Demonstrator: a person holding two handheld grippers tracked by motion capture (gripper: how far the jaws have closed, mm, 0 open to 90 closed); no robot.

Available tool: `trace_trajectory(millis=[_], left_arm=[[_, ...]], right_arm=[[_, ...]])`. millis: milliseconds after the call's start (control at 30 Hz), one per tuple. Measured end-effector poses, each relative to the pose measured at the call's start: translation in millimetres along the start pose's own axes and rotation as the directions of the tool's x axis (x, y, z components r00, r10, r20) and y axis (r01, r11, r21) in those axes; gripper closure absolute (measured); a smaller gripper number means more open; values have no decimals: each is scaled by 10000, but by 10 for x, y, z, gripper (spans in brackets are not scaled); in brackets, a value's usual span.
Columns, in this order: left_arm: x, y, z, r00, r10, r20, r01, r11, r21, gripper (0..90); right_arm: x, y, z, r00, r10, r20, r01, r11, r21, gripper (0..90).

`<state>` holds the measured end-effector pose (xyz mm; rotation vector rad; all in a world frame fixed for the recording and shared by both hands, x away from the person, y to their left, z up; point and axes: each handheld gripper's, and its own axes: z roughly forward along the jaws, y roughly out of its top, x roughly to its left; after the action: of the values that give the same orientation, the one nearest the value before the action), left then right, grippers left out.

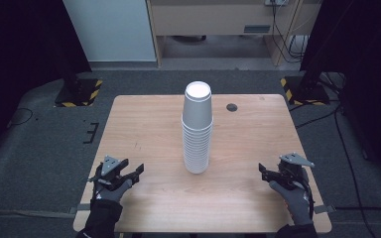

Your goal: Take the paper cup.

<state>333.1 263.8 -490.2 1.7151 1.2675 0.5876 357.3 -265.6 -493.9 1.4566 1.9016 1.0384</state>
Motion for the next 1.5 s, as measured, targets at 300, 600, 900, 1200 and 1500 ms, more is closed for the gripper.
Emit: trace_trajectory(millis=[300,600,900,1200,1500], left_arm=[[-58,-2,19,9993,304,223,-305,9995,49,293],[-76,1,38,9983,473,354,-476,9988,62,282],[-74,7,41,9982,476,359,-477,9989,5,277],[-76,7,55,9980,519,375,-521,9986,51,271],[-69,5,60,9980,528,336,-532,9985,97,270]], right_arm=[[30,55,-109,9995,90,-292,-104,9988,-485,123],[119,149,-177,9987,-88,-506,40,9956,-941,127],[235,279,-239,9958,-377,-833,261,9904,-1355,126],[368,414,-307,9902,-550,-1284,315,9836,-1777,126],[451,550,-381,9849,-528,-1649,163,9765,-2149,126]])
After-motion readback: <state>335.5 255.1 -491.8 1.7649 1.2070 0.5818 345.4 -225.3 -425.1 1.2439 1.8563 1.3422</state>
